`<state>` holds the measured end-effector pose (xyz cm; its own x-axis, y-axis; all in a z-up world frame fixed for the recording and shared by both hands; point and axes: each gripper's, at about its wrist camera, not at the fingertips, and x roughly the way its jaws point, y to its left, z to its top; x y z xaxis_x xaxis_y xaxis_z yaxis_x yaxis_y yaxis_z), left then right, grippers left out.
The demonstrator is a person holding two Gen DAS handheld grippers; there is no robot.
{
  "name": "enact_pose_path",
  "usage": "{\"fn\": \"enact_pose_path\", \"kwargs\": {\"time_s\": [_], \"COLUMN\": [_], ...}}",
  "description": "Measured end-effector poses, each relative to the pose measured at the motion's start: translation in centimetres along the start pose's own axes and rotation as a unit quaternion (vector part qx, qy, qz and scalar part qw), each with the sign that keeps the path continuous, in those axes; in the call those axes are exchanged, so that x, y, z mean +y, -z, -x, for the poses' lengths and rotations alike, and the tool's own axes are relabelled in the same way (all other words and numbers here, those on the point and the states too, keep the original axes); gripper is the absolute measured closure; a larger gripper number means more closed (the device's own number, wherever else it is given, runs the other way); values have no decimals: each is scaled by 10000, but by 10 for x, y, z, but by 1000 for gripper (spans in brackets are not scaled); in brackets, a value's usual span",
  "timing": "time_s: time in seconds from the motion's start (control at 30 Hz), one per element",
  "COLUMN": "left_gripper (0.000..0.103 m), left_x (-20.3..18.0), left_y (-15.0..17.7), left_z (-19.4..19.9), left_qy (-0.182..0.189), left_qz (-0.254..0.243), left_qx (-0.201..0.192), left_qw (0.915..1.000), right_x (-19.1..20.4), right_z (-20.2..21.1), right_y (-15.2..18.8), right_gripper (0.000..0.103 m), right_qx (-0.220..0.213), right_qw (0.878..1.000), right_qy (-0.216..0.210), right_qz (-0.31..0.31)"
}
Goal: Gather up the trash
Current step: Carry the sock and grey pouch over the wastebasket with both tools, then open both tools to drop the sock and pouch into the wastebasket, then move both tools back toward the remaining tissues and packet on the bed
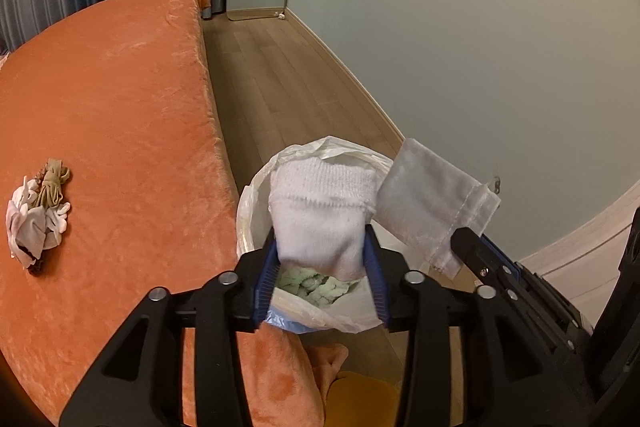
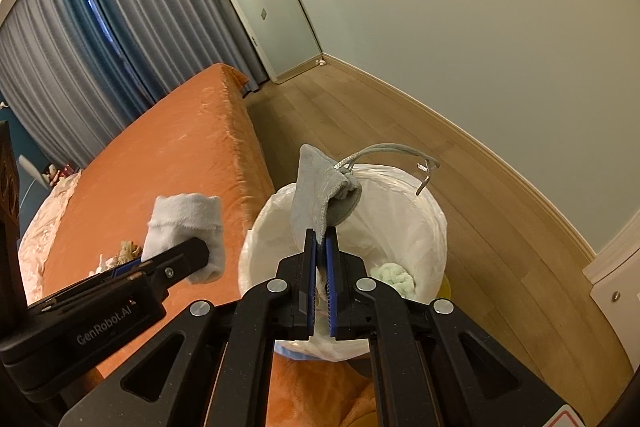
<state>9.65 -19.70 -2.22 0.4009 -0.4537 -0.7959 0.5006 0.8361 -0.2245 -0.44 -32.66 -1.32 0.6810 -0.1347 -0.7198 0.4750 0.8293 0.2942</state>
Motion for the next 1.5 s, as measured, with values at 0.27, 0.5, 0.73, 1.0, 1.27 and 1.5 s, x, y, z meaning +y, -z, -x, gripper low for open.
{"fn": "enact_pose_path", "kwargs": {"time_s": [0.27,0.5,0.73,1.0,1.27,1.5], "left_gripper": [41,40,39,39,39,39], "left_x": [4,20,38,61,93,129], "left_y": [-5,-5,-1,6,17,29], "left_z": [8,12,22,36,58,81], "left_qy": [-167,-255,-349,-438,-542,-664], "left_qz": [100,293,414,656,893,1200], "left_qx": [-174,-176,-193,-243,-344,-481], "left_qw": [9997,9991,9983,9966,9939,9894], "right_x": [1,10,26,51,82,113], "right_z": [-5,-12,-14,-2,8,15], "right_y": [-3,-5,-8,2,9,20], "right_gripper": [99,98,61,55,49,47], "right_qx": [7,43,15,41,23,50], "right_qw": [10000,9999,9991,9979,9963,9938], "right_qy": [53,36,209,160,110,21], "right_qz": [-13,159,365,622,856,1114]}}
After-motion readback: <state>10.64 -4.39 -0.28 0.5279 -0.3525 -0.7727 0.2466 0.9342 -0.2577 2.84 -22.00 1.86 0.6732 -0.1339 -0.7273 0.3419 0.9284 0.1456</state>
